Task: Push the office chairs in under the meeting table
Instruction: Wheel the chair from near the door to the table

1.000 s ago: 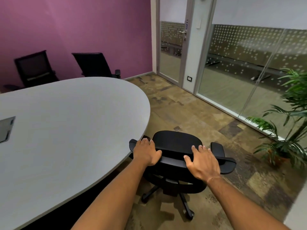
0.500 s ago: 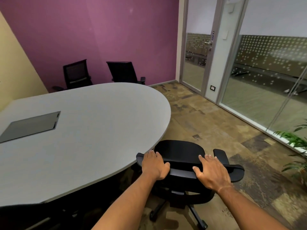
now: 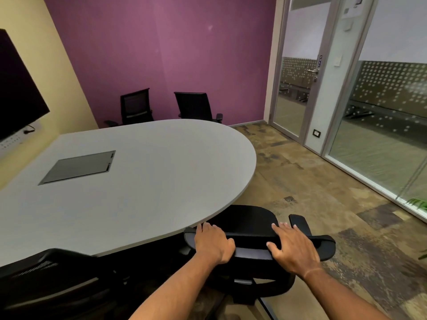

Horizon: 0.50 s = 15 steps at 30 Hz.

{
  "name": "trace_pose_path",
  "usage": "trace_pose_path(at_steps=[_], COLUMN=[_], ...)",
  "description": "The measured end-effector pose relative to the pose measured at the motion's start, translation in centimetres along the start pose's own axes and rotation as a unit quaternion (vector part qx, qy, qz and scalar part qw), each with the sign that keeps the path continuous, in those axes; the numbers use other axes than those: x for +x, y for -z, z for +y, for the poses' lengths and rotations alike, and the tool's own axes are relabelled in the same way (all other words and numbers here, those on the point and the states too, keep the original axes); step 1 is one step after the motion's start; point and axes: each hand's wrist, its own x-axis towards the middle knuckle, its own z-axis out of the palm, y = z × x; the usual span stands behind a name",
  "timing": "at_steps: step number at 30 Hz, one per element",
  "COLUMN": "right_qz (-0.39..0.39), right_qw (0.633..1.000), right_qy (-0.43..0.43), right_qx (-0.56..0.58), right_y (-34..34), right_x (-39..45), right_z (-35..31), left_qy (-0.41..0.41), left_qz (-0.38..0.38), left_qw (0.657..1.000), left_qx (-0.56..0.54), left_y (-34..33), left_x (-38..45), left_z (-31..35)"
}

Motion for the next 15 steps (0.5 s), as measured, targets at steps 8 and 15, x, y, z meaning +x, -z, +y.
trace_pose_path(at_steps=[8,15], right_qz=[0.026,0.039], right_qw=[0.997,0.992], right_qy=[0.068,0.116], right_qx=[0.003,0.019], right_y=[0.1,0.0], right_x=[-0.6,-0.6], right_z=[-0.5,-1.5], left_qy=[0.032,0.081], left_qz=[-0.013,-0.025], left_qw=[0.998,0.994], left_qx=[-0.051,-0.065], left_y=[-0.6,-1.8], left_x=[-3.1,-4.6], left_z=[-0.6,-1.5])
